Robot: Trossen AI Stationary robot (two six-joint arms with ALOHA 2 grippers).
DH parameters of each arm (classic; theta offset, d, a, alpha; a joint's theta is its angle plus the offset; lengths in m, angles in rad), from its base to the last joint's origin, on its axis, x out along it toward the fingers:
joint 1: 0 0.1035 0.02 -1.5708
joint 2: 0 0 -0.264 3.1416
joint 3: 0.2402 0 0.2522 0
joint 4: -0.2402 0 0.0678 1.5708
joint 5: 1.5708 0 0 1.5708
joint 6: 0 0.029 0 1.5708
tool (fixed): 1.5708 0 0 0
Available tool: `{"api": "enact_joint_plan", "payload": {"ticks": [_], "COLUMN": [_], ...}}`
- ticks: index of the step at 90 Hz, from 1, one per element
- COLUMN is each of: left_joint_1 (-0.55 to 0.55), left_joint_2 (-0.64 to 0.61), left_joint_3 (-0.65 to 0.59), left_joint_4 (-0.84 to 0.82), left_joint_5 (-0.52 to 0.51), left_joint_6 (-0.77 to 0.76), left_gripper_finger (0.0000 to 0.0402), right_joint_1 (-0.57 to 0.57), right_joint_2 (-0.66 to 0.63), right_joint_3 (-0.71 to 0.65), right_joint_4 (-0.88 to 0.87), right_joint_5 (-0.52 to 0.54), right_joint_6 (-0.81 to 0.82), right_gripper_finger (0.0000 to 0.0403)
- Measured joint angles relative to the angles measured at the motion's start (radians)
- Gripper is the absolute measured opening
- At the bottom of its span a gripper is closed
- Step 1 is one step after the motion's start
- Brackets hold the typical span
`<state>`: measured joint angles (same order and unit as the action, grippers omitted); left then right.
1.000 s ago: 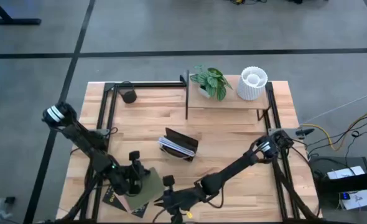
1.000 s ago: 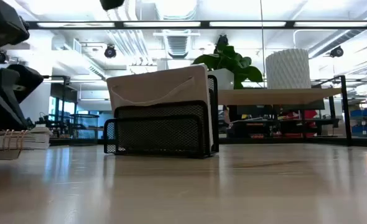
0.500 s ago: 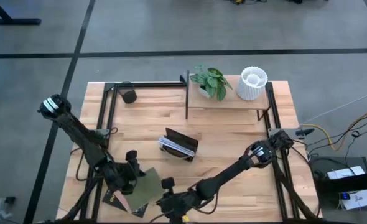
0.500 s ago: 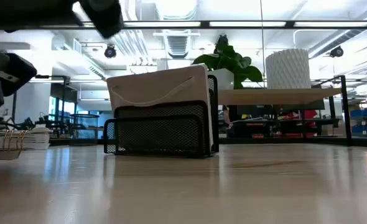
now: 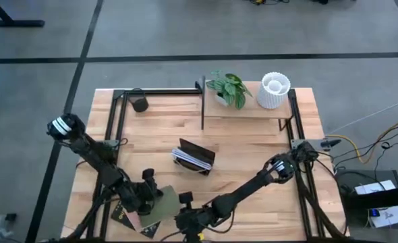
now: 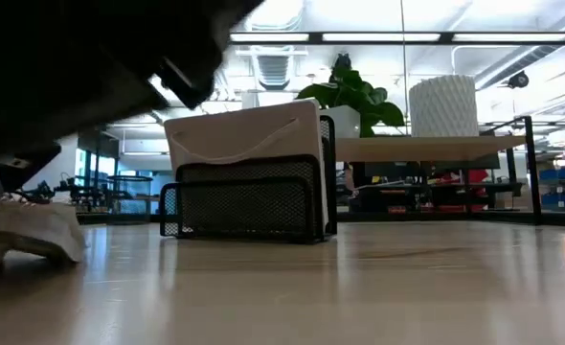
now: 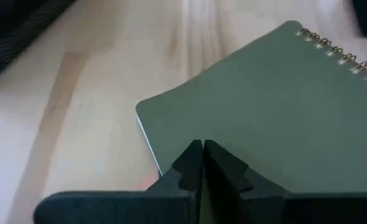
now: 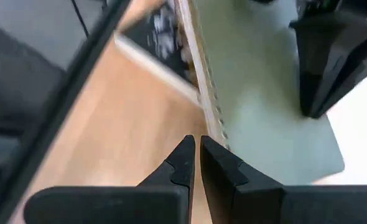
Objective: Stock shelves
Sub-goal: Put the green notebook into the black mesh bookshelf
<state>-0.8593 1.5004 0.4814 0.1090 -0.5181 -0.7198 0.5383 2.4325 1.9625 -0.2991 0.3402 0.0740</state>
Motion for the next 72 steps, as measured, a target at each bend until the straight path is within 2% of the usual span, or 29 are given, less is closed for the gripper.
{"api": "enact_joint_plan", "payload": {"ticks": [29,45,60,72], "left_joint_1": [0.0,0.001,0.003,0.014], "left_joint_2": [-0.002,-0.005,-0.005,-0.006], "left_joint_3": [-0.002,-0.003,-0.005,-0.009], "left_joint_4": [0.023,0.029,0.029,0.008], "left_joint_5": [0.001,0.004,-0.003,-0.015], "left_joint_6": [0.036,0.057,0.057,0.03], "left_gripper_finger": [0.0003,0.0003,0.0003,0.0004], "right_joint_1": [0.0,0.001,0.01,0.011], "right_joint_2": [-0.005,-0.005,-0.005,-0.008], "right_joint_3": [-0.001,-0.001,0.022,0.038], "right_joint_4": [-0.058,-0.073,-0.071,-0.068], "right_joint_5": [0.0,0.005,0.12,0.133], "right_joint_6": [0.145,0.06,0.042,0.048], "right_gripper_finger": [0.0008,0.0008,0.0008,0.0009]}}
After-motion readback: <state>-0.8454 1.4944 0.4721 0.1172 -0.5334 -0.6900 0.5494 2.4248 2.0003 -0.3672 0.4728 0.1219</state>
